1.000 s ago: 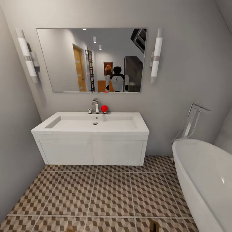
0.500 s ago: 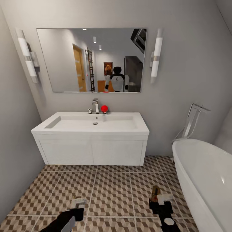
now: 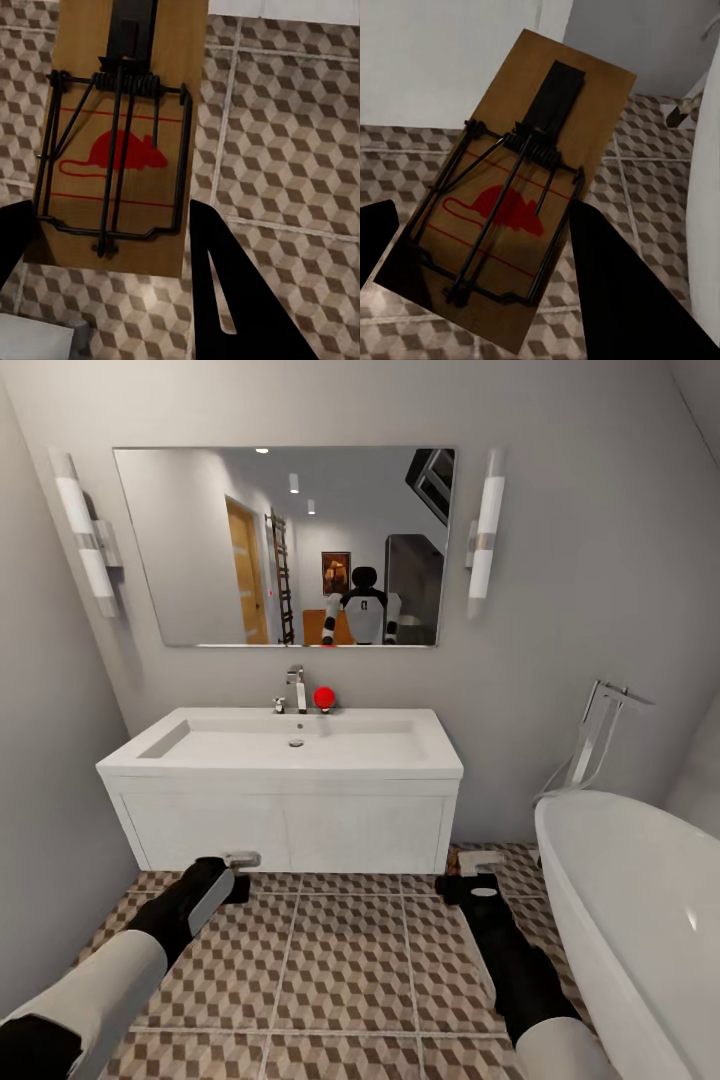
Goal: Take the four mousetraps from the cabinet in the bathroom and place them on the bathroom floor. Make sure all four end up on the same floor surface, and ensure that at least two of them are either under or directly next to the same bathroom sink.
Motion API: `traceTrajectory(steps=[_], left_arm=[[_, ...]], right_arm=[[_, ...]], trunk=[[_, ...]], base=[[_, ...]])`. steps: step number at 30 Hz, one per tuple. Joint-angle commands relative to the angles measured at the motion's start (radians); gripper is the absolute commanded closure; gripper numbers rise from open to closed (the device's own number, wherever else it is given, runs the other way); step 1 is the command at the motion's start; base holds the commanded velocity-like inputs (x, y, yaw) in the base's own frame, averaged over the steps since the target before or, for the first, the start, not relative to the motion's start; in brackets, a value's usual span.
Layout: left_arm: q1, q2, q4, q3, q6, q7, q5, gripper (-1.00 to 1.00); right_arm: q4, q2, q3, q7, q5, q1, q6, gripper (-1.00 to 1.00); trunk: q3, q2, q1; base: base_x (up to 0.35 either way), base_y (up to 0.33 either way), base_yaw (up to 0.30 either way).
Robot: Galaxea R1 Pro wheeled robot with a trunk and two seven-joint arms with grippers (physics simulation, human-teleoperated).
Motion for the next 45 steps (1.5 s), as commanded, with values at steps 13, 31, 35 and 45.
traceTrajectory(steps=[13,31,35,45], left_arm=[[-0.007,-0.016,0.149,-0.017,-0.17,-0.006,0.007,1.0],[-0.007,-0.015,0.184,-0.02,-0.251,-0.084,0.006,1.0],[-0.007,-0.015,0.184,-0.019,-0.251,-0.084,0.006,1.0],[-0.002,-0.016,0.187,-0.02,-0.25,-0.082,0.008,1.0]], right_arm=[[0.014,0.058,0.008,0.005,0.007,-0.017,0.061,1.0],[0.016,0.061,0.011,0.001,0.009,-0.018,0.064,1.0],[0.015,0.061,0.018,0.001,0.009,-0.018,0.064,1.0],[0.012,0.06,0.023,0.0,0.011,-0.018,0.065,1.0]], trunk=[[-0.001,-0.001,0.0],[-0.001,-0.001,0.0],[-0.001,-0.001,0.0],[-0.001,-0.001,0.0]], base=[[0.0,0.0,0.0],[0.0,0.0,0.0],[0.0,0.0,0.0],[0.0,0.0,0.0]])
